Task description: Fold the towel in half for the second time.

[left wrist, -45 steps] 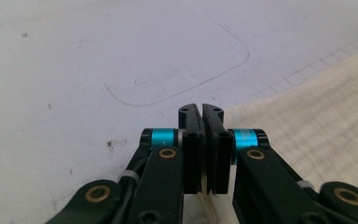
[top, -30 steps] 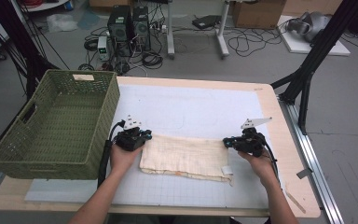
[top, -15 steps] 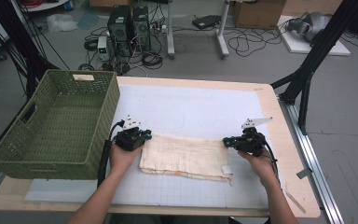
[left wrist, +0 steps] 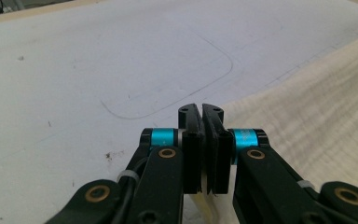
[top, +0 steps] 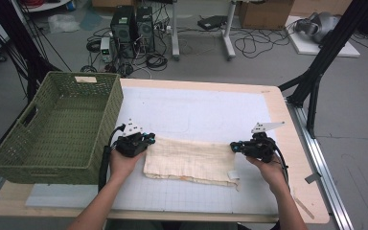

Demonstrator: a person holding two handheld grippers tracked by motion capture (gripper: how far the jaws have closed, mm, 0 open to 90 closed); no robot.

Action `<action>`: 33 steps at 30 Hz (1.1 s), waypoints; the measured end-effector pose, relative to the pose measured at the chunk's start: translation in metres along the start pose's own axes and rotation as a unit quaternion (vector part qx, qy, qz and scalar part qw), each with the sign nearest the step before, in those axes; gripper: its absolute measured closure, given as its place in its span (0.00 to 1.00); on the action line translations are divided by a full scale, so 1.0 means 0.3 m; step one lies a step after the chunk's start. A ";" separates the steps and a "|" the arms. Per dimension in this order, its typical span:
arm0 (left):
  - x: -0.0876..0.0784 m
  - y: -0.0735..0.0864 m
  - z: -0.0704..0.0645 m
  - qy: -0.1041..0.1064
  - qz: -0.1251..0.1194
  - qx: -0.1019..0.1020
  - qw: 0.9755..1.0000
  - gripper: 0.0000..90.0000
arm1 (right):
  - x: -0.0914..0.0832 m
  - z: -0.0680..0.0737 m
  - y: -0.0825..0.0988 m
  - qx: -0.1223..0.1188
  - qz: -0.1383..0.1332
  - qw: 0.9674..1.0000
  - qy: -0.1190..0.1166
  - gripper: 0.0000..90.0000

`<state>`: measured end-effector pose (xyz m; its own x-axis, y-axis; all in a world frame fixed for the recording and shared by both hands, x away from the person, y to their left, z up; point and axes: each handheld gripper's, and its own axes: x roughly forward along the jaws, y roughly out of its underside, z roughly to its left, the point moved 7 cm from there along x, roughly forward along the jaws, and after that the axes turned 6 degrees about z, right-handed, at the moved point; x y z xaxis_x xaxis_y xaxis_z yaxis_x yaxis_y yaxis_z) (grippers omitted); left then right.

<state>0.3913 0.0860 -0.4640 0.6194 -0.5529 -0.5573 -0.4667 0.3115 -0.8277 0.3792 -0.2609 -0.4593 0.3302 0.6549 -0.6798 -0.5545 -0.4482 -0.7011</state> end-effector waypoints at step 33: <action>-0.166 0.150 -0.141 0.045 0.009 0.057 0.997 0.95 | -0.041 0.180 0.153 -0.043 0.025 0.998 -0.045 0.95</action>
<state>0.3127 0.0947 -0.4708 0.5503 -0.6112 -0.5689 -0.3991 0.4058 -0.8222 0.3085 -0.2567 -0.4717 0.2322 0.6805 -0.6950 -0.5003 -0.5292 -0.6853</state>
